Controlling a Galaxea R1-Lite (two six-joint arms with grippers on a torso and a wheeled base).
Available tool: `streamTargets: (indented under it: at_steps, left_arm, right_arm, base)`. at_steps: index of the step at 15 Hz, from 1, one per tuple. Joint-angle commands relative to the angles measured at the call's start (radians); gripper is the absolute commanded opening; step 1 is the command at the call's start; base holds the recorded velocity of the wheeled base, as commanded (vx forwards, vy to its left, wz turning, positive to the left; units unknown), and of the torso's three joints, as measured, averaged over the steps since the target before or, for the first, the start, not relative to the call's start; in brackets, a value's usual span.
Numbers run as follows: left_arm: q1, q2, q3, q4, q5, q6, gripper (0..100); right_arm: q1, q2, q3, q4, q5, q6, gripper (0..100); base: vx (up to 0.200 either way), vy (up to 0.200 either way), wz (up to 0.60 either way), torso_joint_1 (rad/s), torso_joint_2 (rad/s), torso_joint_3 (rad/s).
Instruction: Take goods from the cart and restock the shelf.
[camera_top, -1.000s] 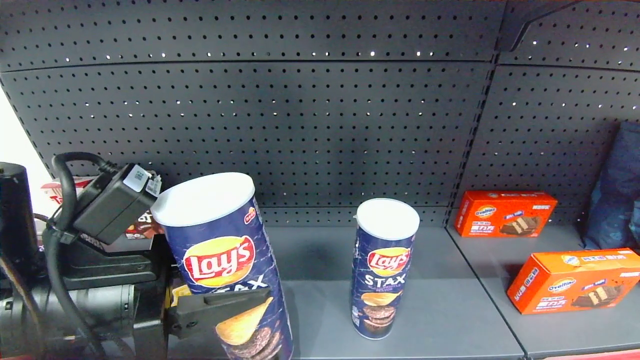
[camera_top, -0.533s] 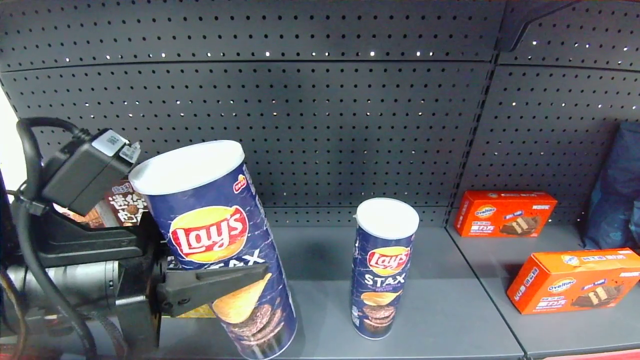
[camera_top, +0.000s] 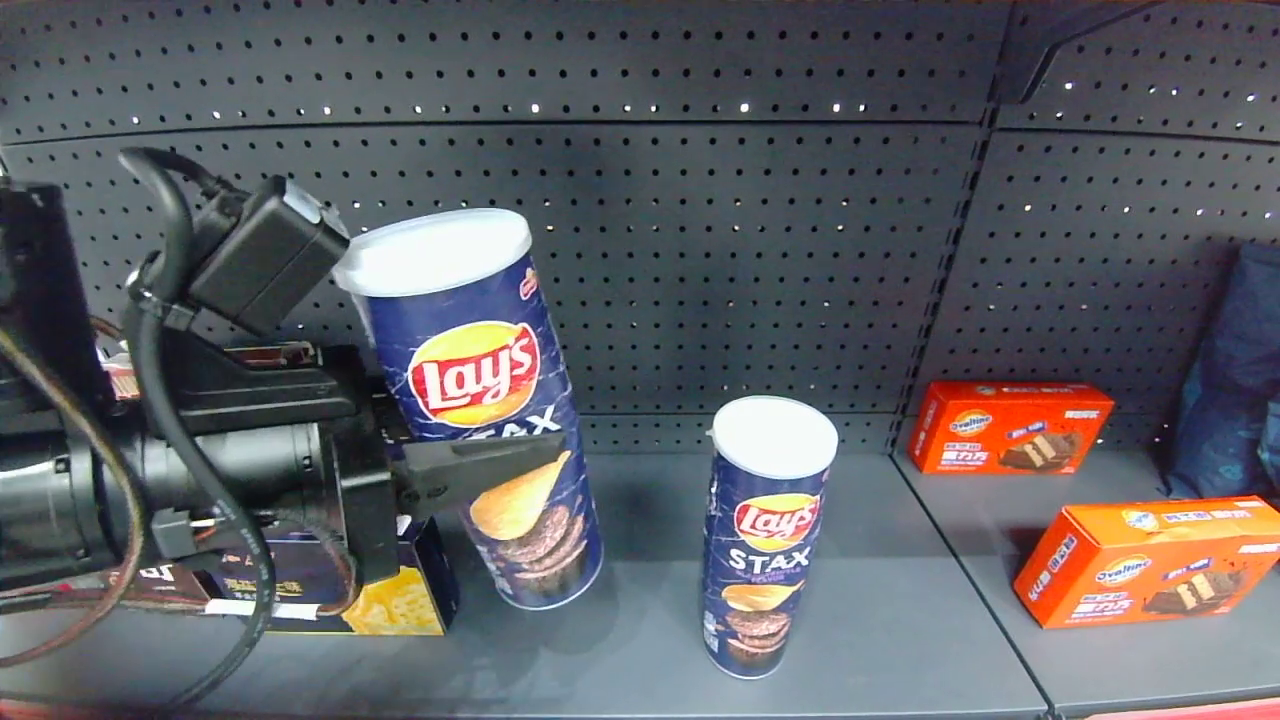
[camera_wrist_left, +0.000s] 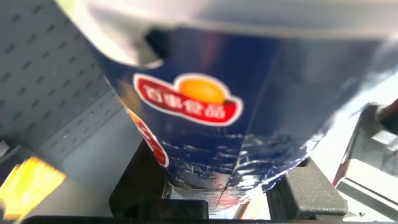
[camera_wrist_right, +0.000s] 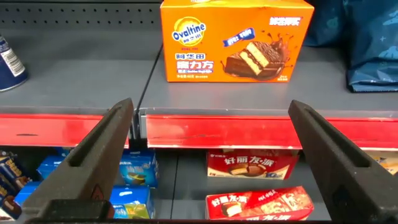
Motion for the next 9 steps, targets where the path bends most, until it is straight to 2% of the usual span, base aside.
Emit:
streamTargets:
  at_steps: [1,2,3,7,8,9]
  left_arm:
    - [0.003,0.097,-0.103,0.021,-0.04,0.001,0]
    - [0.016,0.124,-0.154,0.087,-0.065,0.005,0]
    - [0.026,0.154,-0.188,0.1,-0.083,0.007,0]
    - [0.055,0.325,-0.304,0.097,-0.089,0.016,0]
    - [0.064,0.376,-0.323,0.087,-0.091,0.054,0]
    - [0.075,0.414,-0.332,0.068,-0.089,0.074,0]
  right_arm:
    - [0.0,0.002,0.0,0.0,0.001,-0.001,100]
    - [0.0,0.002,0.0,0.0,0.001,-0.001,100]
    - [0.0,0.002,0.0,0.0,0.001,-0.001,100]
    - [0.0,0.002,0.0,0.0,0.001,-0.001,100]
    - [0.0,0.002,0.0,0.0,0.001,-0.001,100]
    - [0.0,0.002,0.0,0.0,0.001,-0.001,100]
  base:
    - [0.0,0.0,0.0,0.0,0.0,0.0]
    - [0.0,0.0,0.0,0.0,0.0,0.0]
    - [0.0,0.0,0.0,0.0,0.0,0.0]
    - [0.0,0.0,0.0,0.0,0.0,0.0]
    - [0.0,0.0,0.0,0.0,0.0,0.0]
    - [0.0,0.0,0.0,0.0,0.0,0.0]
